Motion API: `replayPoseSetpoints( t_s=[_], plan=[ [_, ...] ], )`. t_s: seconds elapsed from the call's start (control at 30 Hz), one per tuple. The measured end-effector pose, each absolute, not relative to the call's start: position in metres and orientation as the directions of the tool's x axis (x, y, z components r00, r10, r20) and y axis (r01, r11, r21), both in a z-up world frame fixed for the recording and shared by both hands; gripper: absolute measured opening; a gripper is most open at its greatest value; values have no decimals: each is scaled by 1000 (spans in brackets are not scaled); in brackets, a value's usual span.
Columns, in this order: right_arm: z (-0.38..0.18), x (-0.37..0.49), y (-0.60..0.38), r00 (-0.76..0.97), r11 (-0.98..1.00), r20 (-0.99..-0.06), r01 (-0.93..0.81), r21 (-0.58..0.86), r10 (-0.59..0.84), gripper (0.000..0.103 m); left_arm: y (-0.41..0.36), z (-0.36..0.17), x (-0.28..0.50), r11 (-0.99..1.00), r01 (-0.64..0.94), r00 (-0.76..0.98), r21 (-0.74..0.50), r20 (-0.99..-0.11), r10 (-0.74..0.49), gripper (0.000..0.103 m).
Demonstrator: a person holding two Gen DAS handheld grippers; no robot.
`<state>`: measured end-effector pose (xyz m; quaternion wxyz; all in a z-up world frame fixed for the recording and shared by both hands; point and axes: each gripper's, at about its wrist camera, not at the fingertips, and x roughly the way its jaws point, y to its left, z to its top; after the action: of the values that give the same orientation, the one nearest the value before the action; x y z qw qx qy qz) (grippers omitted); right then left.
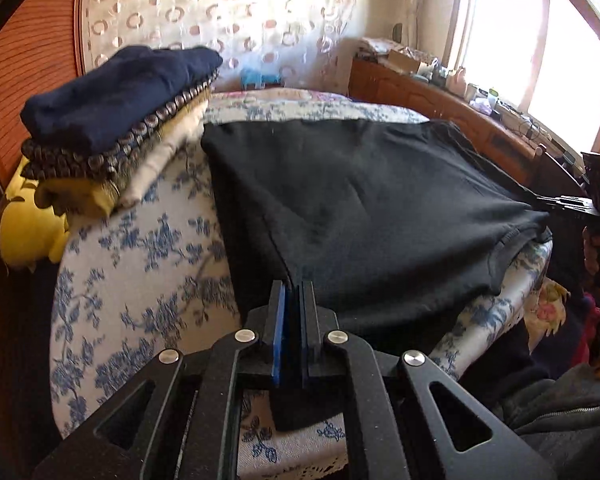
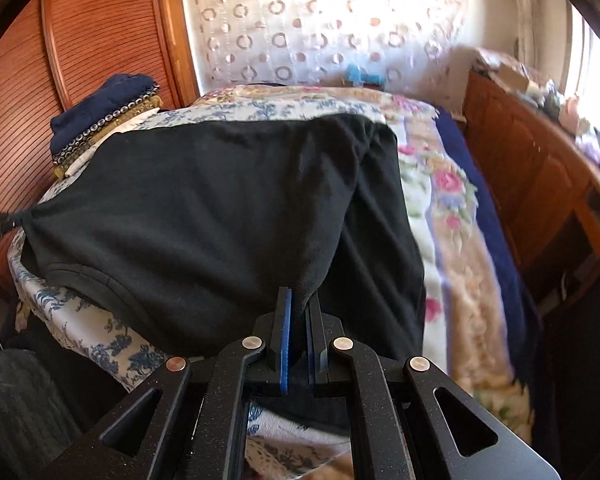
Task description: Fold small clothes
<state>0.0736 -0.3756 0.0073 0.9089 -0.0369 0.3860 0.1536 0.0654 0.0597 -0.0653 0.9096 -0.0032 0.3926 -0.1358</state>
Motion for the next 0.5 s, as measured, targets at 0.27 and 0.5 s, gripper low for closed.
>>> replayPoseSetpoints(
  t_s=[0.27, 0.5],
  plan=[
    [6, 56, -383, 691, 968, -692, -248, 45, 210, 28, 64, -73, 58, 965, 230, 644, -126, -723, -248, 56],
    [7, 46, -383, 708, 972, -676, -228, 52, 202, 39, 59, -76, 55, 965, 227, 637, -128, -730, -247, 66]
  ],
)
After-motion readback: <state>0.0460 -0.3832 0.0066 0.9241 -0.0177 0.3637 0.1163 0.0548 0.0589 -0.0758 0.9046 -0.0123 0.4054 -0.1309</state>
